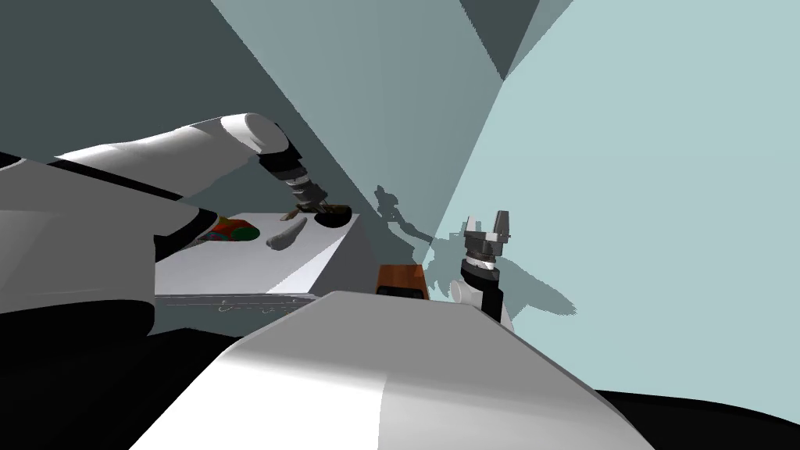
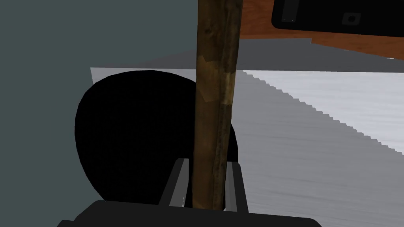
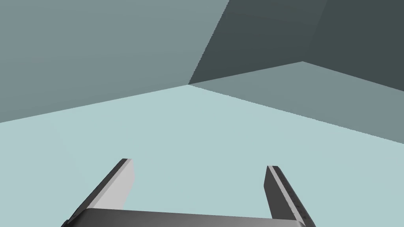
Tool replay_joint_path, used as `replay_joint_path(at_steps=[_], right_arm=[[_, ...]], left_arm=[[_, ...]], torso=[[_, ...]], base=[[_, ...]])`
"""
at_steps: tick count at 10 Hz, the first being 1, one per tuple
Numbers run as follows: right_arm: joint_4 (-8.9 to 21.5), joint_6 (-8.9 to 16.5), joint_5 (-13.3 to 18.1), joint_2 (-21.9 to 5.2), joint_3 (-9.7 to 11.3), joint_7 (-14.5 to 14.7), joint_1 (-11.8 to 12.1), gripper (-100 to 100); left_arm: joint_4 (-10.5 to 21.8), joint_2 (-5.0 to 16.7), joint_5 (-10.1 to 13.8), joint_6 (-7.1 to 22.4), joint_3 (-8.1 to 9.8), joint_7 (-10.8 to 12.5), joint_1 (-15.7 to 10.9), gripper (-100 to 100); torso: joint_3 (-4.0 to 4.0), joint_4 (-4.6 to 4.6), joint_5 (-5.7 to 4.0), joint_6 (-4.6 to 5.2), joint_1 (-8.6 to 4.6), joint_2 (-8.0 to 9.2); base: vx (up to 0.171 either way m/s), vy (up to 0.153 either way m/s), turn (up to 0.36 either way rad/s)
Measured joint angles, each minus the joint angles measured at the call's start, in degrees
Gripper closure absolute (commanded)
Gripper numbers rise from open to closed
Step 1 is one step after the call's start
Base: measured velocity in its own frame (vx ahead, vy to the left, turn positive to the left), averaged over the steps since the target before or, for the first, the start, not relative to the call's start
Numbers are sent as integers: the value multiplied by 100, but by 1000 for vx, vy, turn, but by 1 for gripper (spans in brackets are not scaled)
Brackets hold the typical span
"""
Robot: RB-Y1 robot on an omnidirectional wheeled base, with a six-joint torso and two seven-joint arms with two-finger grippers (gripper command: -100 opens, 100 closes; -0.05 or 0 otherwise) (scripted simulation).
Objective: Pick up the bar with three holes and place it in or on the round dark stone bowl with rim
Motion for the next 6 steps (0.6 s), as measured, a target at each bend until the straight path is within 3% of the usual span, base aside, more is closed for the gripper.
replay_joint_path(at_steps=[4,6], right_arm=[[0,0,0,0,0,0,0,0],[0,0,0,0,0,0,-1,0]], left_arm=[[-80,375,328,146,-492,139,-280,100],[-150,514,462,309,-706,248,-382,100]], torso=[[14,6,4,-6,16,23],[18,6,4,-8,8,32]], base=[[140,56,-65],[91,44,-30]])
